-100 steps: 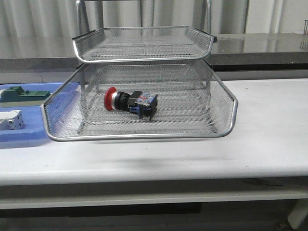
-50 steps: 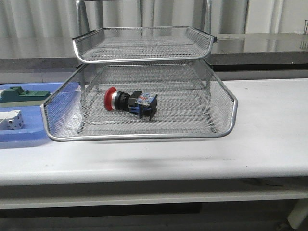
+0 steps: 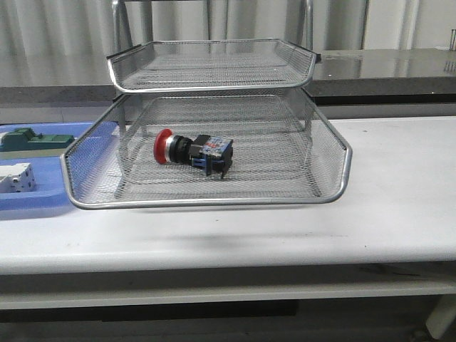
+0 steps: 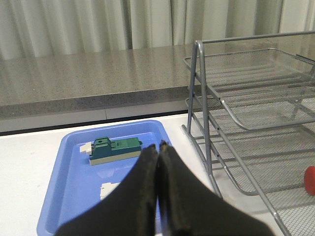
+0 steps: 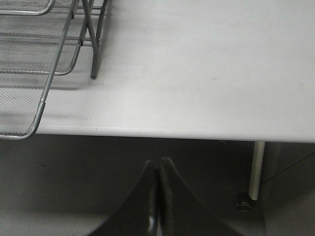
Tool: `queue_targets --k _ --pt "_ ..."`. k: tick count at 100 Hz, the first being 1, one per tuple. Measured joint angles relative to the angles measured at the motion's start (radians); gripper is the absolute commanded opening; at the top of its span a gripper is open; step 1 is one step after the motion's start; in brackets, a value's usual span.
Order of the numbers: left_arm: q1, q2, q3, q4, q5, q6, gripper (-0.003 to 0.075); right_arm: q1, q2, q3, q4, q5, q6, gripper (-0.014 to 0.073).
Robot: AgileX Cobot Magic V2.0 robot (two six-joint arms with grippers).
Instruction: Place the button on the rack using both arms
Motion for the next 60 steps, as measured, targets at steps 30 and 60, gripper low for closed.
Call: queue_targets --k 30,60 --pt "0.000 0.000 0.000 0.000 0.000 0.000 -0.0021 0.000 0.000 0.000 0.009 -0.009 0.000 -0.0069" --pt "0.000 0.000 0.000 0.000 0.000 0.000 -0.0021 0.000 0.097 0.000 0.099 -0.053 -0.003 -0.0069"
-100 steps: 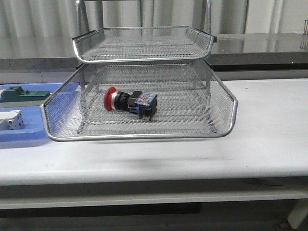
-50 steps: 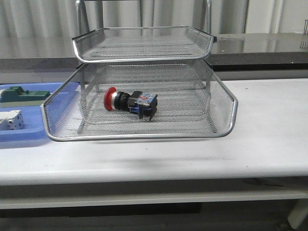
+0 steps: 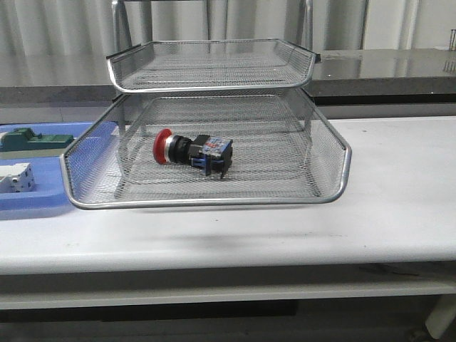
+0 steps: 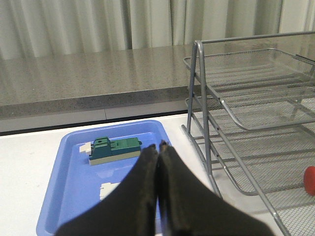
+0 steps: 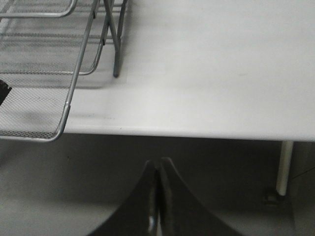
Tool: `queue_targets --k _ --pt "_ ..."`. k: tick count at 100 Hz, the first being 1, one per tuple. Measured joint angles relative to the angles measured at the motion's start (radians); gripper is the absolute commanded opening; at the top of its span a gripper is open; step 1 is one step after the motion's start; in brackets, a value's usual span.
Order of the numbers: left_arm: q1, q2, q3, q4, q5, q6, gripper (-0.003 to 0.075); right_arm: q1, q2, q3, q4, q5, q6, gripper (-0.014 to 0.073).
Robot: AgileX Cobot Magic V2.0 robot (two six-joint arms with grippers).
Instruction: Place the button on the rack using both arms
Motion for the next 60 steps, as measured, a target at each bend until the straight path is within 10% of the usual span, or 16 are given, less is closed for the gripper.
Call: queue_targets --k 60 --pt "0.000 0.000 0.000 -0.001 0.000 0.000 -0.0021 0.140 0.456 0.000 0.288 -0.172 -0.092 -0.0067"
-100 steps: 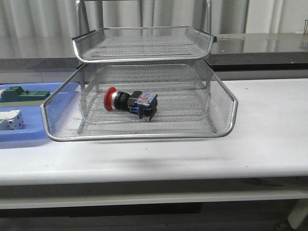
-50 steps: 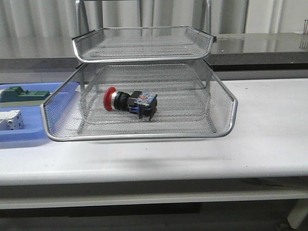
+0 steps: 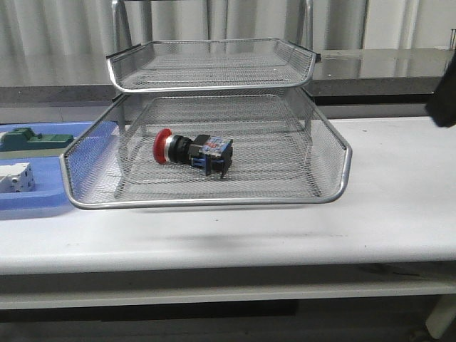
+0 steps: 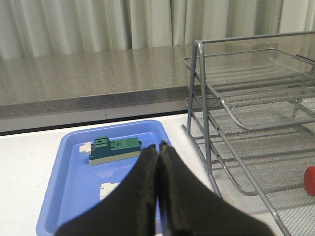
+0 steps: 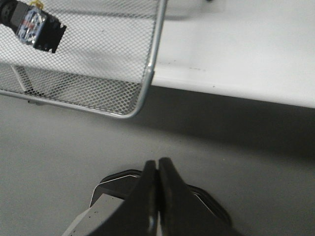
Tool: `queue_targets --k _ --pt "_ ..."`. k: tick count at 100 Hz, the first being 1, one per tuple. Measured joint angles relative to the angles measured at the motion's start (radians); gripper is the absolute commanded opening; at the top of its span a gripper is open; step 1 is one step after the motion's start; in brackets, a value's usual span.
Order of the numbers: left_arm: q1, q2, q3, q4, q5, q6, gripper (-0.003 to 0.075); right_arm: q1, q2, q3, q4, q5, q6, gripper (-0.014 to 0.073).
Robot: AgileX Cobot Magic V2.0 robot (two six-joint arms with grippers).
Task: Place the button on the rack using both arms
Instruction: 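Bring the right gripper against the front of the middle tray, then push the middle tray back into the rack with the right gripper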
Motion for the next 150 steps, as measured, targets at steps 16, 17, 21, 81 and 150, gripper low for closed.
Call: queue_targets --k 16,17,21,81,150 --pt "0.000 0.000 0.000 0.000 0.000 0.000 -0.0021 0.083 0.098 0.000 0.038 -0.061 -0.002 -0.0067" --pt "0.000 0.000 0.000 0.000 0.000 0.000 -0.0021 0.091 0.102 0.000 0.040 -0.064 -0.002 -0.0067" --pt "0.000 0.000 0.000 0.000 0.000 0.000 -0.0021 0.109 0.127 0.000 0.048 -0.081 -0.002 -0.0067" --pt "0.000 0.000 0.000 -0.001 0.000 0.000 -0.0021 0.338 0.438 0.000 0.168 -0.355 -0.004 -0.0067" --pt "0.000 0.000 0.000 -0.001 0.000 0.000 -0.0021 0.266 0.520 -0.022 0.170 -0.579 -0.004 -0.0067"
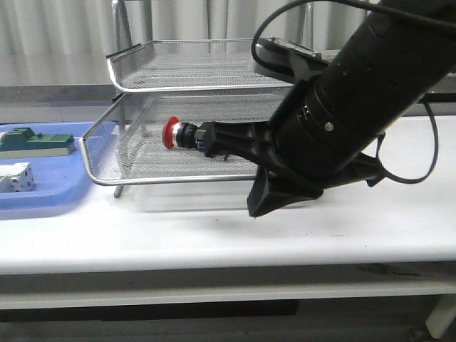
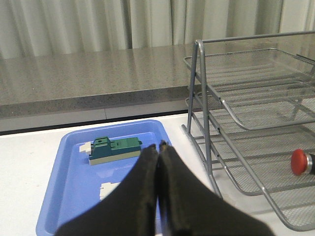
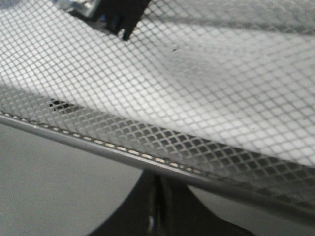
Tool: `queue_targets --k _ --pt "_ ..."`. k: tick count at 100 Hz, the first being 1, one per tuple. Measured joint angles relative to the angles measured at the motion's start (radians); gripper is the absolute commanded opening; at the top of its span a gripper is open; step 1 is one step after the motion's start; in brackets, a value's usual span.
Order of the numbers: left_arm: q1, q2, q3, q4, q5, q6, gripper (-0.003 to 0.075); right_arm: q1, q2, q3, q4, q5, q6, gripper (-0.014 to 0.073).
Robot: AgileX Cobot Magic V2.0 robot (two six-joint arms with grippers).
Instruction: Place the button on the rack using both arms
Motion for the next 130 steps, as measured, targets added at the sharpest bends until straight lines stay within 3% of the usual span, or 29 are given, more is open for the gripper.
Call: queue_targets --k 68,105,130 --pt "0.000 0.000 0.000 0.000 0.000 0.000 -0.0021 -0.106 0.169 -0.245 -0.118 -0.004 -0.002 -0.0067" --pt "0.000 0.000 0.000 0.000 0.000 0.000 -0.0021 -0.107 0.176 -0.260 -0.129 -0.066 -0.002 -0.0065" --pt "0.000 0.000 0.000 0.000 0.000 0.000 -0.0021 -0.112 0.161 -0.262 -0.131 0.004 -0.002 -0.0065"
